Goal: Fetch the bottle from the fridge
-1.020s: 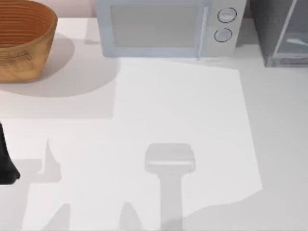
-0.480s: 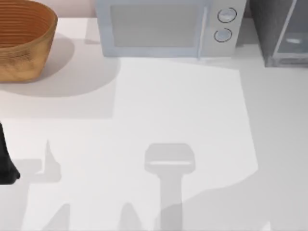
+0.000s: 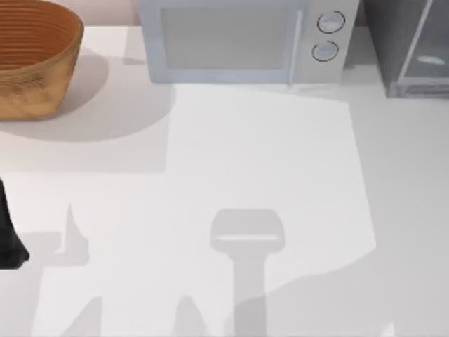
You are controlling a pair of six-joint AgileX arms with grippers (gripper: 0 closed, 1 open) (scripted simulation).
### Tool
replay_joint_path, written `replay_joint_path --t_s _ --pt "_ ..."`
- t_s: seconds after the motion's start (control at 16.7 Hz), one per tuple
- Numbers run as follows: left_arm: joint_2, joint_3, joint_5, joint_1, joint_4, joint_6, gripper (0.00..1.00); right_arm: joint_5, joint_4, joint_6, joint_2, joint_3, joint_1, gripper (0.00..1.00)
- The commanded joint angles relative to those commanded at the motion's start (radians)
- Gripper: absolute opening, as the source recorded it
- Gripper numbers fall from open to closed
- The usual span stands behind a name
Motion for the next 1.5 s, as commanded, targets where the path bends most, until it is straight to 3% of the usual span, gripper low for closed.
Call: replay_joint_path --t_s 0.36,0.42,0.96,1.5 --pt "0.000 0.000 0.000 0.000 0.000 0.000 1.00 0.000 0.000 0.000 0.000 0.000 0.000 0.02" --pt "0.000 0.000 0.000 0.000 0.000 0.000 1.00 0.000 0.000 0.000 0.000 0.000 0.000 0.00" --pt "0.000 0.000 0.000 0.000 0.000 0.000 1.00 0.000 -0.003 0.002 -0.005 -0.001 -0.003 0.00" --pt "0.000 0.000 0.000 0.000 0.000 0.000 1.00 -0.002 -0.160 0.003 -0.141 0.021 -0.003 0.00"
